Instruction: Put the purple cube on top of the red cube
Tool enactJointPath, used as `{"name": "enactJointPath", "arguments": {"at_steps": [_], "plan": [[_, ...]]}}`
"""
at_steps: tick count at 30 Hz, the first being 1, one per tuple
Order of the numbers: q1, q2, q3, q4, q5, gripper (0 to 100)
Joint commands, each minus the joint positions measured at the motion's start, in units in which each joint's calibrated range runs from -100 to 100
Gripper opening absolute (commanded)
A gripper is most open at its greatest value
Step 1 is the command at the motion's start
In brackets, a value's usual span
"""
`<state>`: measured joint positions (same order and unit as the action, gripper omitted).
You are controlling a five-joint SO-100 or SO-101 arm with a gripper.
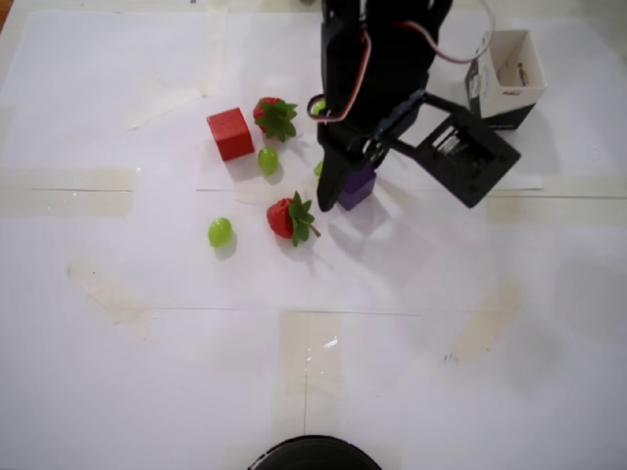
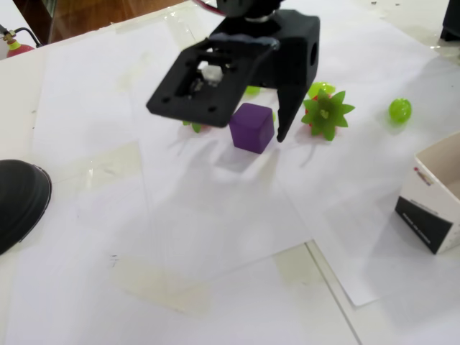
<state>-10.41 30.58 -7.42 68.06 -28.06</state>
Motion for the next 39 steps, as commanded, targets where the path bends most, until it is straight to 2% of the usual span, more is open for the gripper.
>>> {"name": "enactJointPath", "arguments": {"at_steps": [1,22,31,39], "plan": [[0.7,-1.2,0.1,-1.6,0.8,28],[1.7,0.2,0.6,-2.5,0.3,20],[2.1,-2.3,-1.3,0.9,-0.1,6],[1.8,-9.6,-1.7,2.3,-1.0,6]]}}
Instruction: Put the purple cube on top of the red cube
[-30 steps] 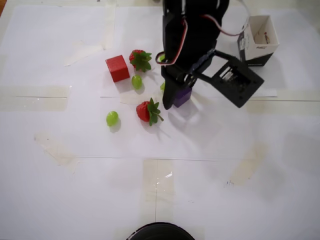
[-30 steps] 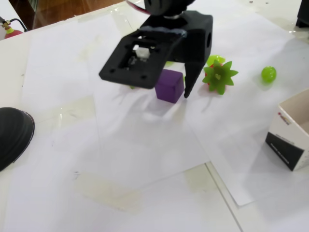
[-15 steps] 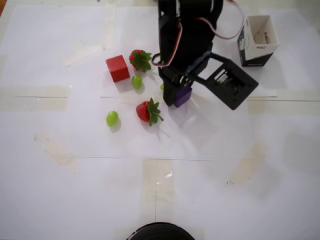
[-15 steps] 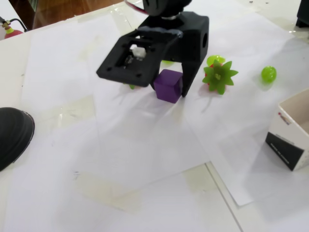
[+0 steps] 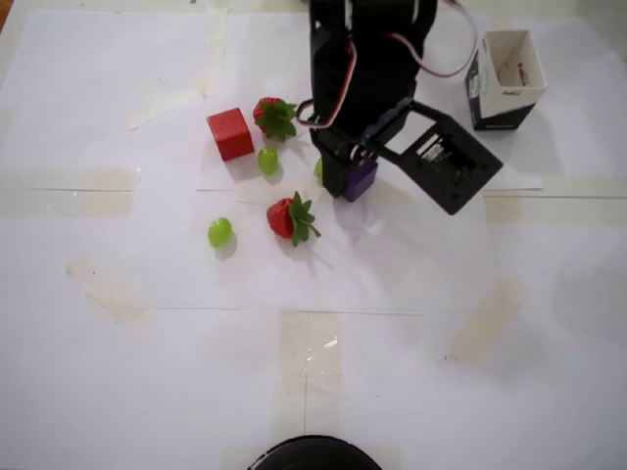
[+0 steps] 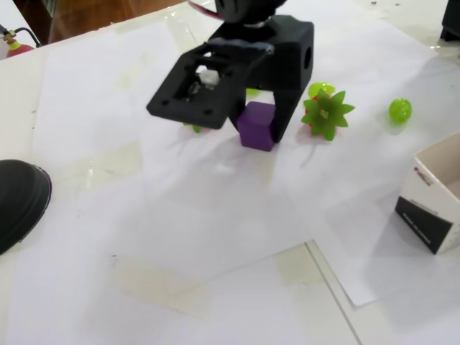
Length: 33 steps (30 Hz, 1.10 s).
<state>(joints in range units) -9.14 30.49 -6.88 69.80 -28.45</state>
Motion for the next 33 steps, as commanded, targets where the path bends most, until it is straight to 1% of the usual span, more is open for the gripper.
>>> {"name": "enactJointPath", "arguments": {"at_steps": [1,12,22,33], "plan": [[0.5,-10.5,-2.5,0.8,-0.6,6],[2.4,-15.2,-10.4,6.7,-2.0,6],[11.1,-17.1,-10.9,11.8,1.0,6],[18.8,-18.4,-6.8,11.6,4.2,6]]}}
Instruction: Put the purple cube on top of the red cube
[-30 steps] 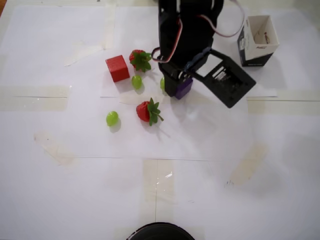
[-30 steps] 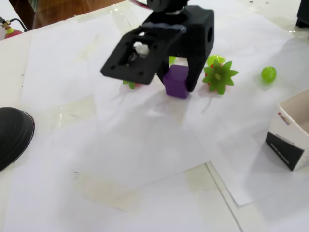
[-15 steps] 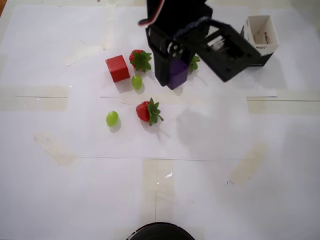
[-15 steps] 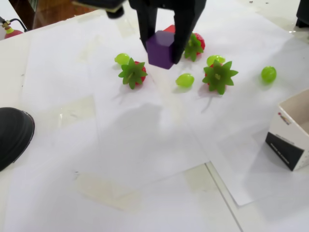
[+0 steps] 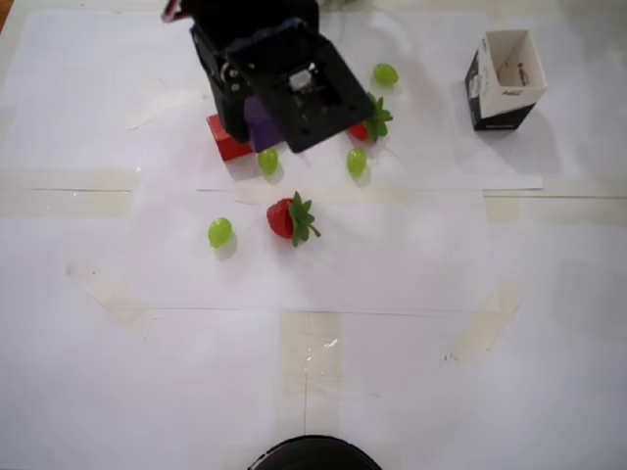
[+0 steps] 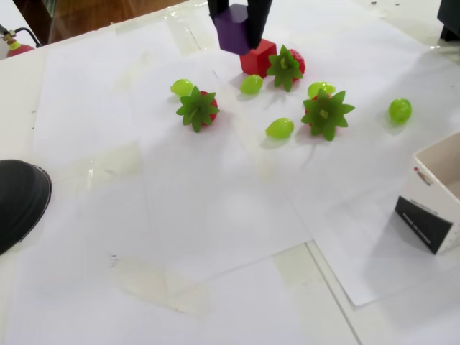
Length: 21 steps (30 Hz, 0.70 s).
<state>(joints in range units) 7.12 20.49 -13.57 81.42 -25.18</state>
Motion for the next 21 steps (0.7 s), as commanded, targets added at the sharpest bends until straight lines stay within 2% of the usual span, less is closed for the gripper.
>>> {"name": "enactJointPath", "arguments": {"at_steps": [1,9,21], "plan": [[3.0,-8.5,0.5,-0.1,1.1,6],[5.7,-10.6,7.6,-2.7,1.3,6],[6.4,-11.8,15.3,-6.7,-1.4,6]]}}
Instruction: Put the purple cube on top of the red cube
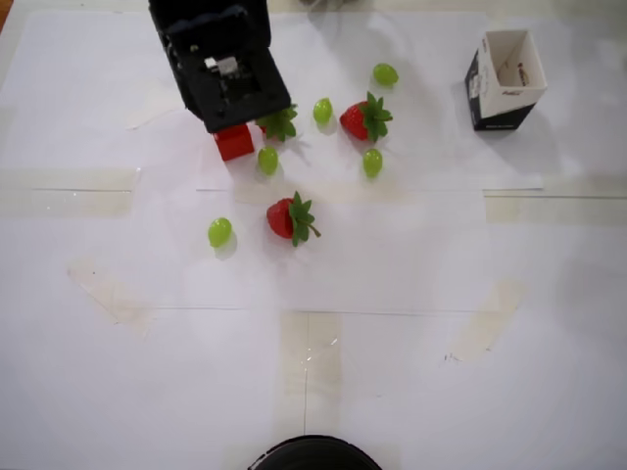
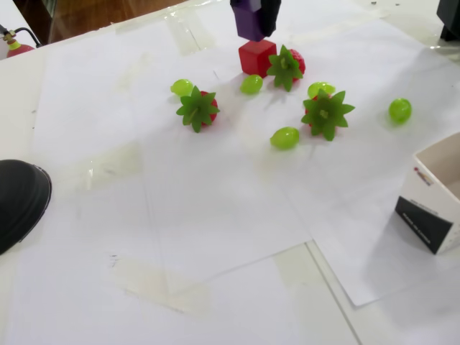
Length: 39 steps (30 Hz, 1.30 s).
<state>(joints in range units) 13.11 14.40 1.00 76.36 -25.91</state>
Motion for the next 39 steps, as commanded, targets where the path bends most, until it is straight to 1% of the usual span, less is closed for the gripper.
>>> {"name": "enactJointPath", "arguments": {"at_steps": [1,27,34,36,37,39], "plan": [[0.6,-5.6,1.0,-1.8,-0.6,6],[1.3,-4.5,4.6,-5.9,-0.8,6],[0.6,-4.4,4.6,-6.2,-0.8,16],[0.3,-4.4,4.7,-6.2,-0.9,20],[-0.2,-4.4,5.0,-6.6,-1.0,24],[-0.4,-4.5,5.2,-6.7,-1.0,27]]}}
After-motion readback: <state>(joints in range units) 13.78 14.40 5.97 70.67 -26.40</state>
